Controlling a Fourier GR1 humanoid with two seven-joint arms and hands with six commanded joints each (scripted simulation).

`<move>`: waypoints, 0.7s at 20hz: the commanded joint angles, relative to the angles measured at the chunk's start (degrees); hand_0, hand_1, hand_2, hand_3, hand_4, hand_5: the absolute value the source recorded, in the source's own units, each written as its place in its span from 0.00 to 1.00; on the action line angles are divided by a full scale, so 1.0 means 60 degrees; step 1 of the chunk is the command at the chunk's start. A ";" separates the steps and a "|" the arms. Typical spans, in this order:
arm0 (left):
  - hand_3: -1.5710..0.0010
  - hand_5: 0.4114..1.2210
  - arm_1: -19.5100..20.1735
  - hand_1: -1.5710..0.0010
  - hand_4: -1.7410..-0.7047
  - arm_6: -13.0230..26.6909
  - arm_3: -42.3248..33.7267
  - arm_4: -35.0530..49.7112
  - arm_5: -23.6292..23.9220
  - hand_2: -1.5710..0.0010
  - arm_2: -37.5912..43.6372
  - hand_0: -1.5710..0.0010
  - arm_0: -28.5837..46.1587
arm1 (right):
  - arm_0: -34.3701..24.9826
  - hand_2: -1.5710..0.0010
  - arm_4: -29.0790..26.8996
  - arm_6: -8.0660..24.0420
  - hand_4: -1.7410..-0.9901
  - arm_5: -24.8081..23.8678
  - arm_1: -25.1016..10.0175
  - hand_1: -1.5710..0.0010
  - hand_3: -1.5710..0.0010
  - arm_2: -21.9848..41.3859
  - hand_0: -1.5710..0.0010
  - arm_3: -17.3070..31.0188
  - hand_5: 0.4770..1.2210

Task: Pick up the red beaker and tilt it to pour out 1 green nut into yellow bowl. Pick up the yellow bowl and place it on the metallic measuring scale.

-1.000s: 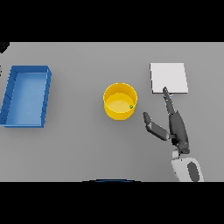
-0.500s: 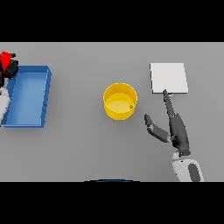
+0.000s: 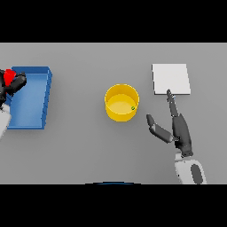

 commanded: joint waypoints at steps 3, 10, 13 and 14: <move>0.39 0.38 0.0052 0.37 0.71 0.0051 -0.0185 0.0108 -0.0248 0.35 -0.0059 0.23 0.0096 | 0.0010 1.00 -0.0110 -0.0193 0.98 0.0081 0.0025 1.00 1.00 0.0001 1.00 0.0075 0.21; 0.87 0.30 0.0123 0.87 0.90 -0.0312 0.0389 -0.0014 -0.1030 0.86 -0.0455 0.84 0.0006 | 0.0062 1.00 -0.0076 -0.0232 0.97 0.0096 -0.0055 1.00 1.00 0.0016 1.00 -0.0121 0.22; 0.93 0.29 0.0062 0.93 0.92 -0.0609 0.0536 -0.0020 -0.0925 0.93 -0.0387 0.92 -0.0148 | 0.0146 1.00 0.0220 -0.0001 0.96 0.0066 -0.0047 1.00 1.00 0.0199 1.00 -0.0174 0.22; 0.95 0.30 0.0040 0.95 0.93 -0.0699 0.0504 -0.0048 -0.0864 0.94 -0.0399 0.93 -0.0146 | 0.0140 1.00 0.0402 0.0241 0.96 0.0102 -0.0184 1.00 1.00 0.0244 1.00 -0.0288 0.22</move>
